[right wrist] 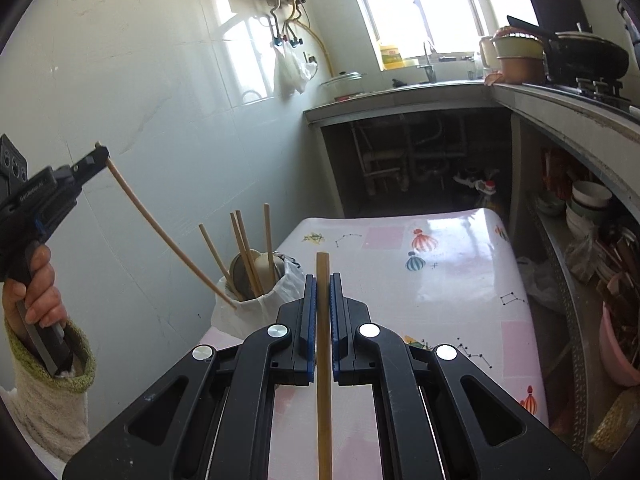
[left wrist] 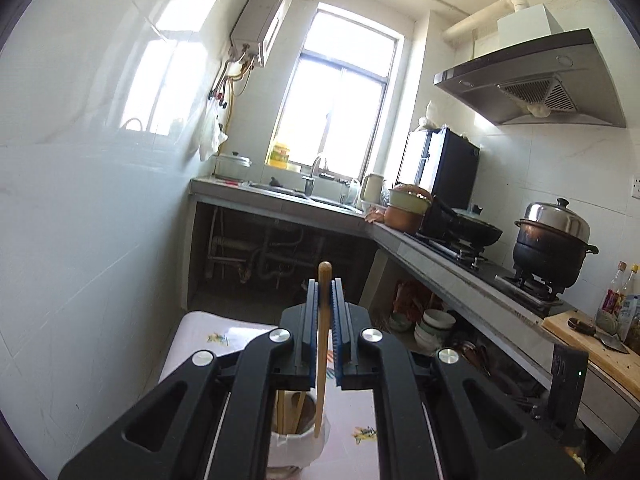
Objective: Organize utensils
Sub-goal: 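Lift both held chopsticks and carry them to the bagged holder, then insert the chopstick into the holder and open the left tool while the right tool holds its chopstick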
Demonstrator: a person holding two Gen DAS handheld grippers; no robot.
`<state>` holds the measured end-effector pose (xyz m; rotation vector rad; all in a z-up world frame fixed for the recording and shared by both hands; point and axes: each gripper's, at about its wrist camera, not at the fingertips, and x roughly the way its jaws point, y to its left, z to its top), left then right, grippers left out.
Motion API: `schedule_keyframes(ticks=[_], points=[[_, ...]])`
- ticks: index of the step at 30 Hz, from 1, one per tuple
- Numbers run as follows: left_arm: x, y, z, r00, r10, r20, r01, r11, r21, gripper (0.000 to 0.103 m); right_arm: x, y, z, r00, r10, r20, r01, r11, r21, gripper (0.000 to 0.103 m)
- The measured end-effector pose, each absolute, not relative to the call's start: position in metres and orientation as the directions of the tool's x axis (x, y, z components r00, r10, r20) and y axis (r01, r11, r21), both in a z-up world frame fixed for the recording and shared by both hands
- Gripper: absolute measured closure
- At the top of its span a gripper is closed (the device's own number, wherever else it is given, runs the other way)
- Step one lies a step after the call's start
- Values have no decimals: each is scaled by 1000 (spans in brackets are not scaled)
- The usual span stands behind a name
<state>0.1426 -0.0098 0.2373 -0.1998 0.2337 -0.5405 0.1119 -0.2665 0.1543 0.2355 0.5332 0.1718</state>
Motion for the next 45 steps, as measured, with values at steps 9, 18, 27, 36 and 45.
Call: schedule_keyframes(ticks=[9, 18, 27, 36, 45], points=[[195, -41, 217, 850, -479, -219, 438, 874, -212, 98, 119, -277, 141, 828, 218, -516, -79, 957, 278, 99], [233, -61, 172, 806, -482, -344, 425, 876, -230, 98, 129, -282, 127, 806, 225, -547, -68, 954, 292, 99], [248, -79, 135, 746, -494, -446, 448, 869, -212, 98, 136, -280, 121, 792, 232, -565, -66, 952, 298, 99], [251, -89, 115, 706, -483, -518, 460, 869, -184, 96, 131, -274, 128, 797, 217, -564, -63, 958, 280, 99], [221, -46, 132, 741, -502, -446, 442, 865, -239, 49, 138, -262, 156, 824, 239, -513, -116, 958, 261, 99]])
